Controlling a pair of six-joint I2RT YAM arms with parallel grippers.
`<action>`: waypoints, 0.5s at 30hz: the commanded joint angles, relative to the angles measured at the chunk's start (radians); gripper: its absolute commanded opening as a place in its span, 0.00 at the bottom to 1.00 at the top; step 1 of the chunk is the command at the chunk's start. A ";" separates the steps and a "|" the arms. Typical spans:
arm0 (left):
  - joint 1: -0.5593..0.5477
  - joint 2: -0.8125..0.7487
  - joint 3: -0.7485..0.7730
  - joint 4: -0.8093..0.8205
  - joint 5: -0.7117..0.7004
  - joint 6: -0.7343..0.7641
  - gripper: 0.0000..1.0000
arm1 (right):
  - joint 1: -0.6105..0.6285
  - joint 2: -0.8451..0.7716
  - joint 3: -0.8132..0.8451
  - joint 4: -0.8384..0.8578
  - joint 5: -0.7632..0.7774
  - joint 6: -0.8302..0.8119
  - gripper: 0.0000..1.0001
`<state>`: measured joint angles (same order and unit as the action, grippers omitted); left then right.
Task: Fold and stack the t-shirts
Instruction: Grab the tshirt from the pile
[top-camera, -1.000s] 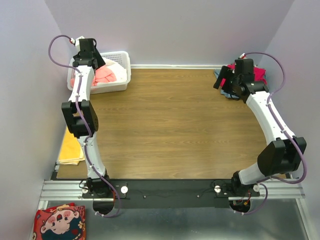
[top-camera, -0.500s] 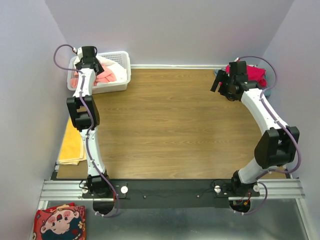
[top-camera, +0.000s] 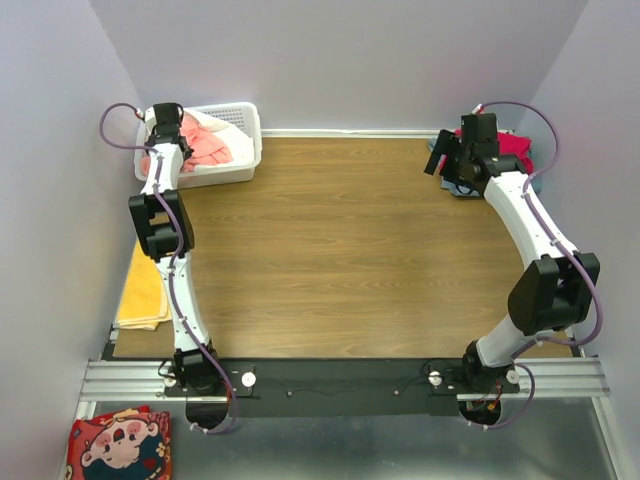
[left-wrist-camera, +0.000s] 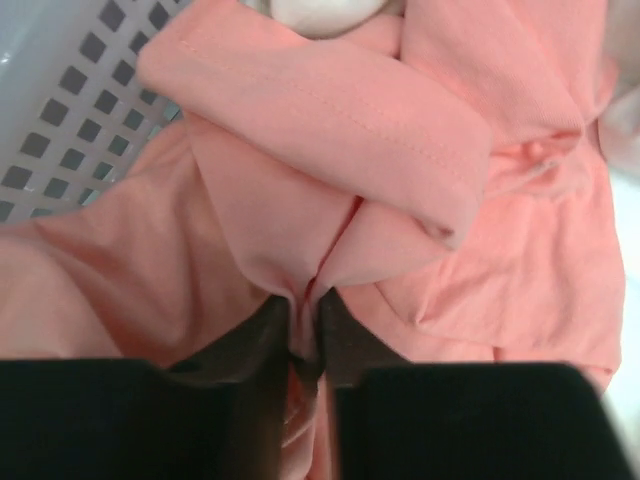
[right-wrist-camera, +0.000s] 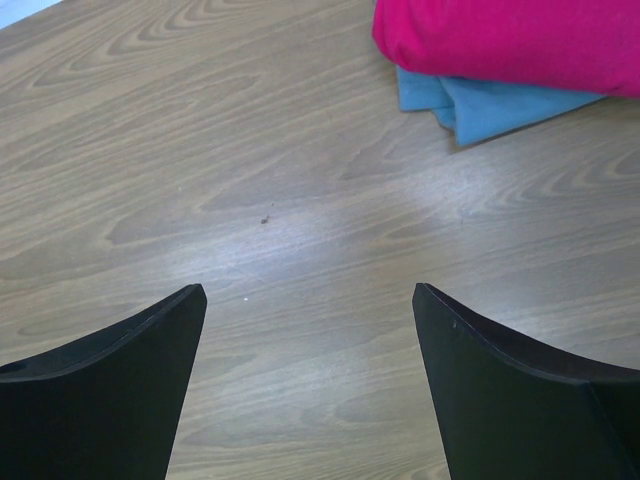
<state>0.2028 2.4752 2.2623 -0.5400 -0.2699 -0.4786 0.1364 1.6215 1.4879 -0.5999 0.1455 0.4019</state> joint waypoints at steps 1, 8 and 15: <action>0.018 0.027 0.002 0.025 0.015 0.000 0.08 | 0.006 0.009 0.046 -0.034 0.046 -0.018 0.93; 0.018 -0.030 -0.010 0.025 0.055 0.015 0.00 | 0.006 0.006 0.035 -0.035 0.043 -0.011 0.93; 0.000 -0.171 -0.078 0.064 0.049 0.037 0.00 | 0.006 -0.005 0.012 -0.034 0.034 0.000 0.93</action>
<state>0.2111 2.4371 2.2078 -0.5083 -0.2321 -0.4644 0.1364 1.6218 1.5040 -0.6167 0.1642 0.3927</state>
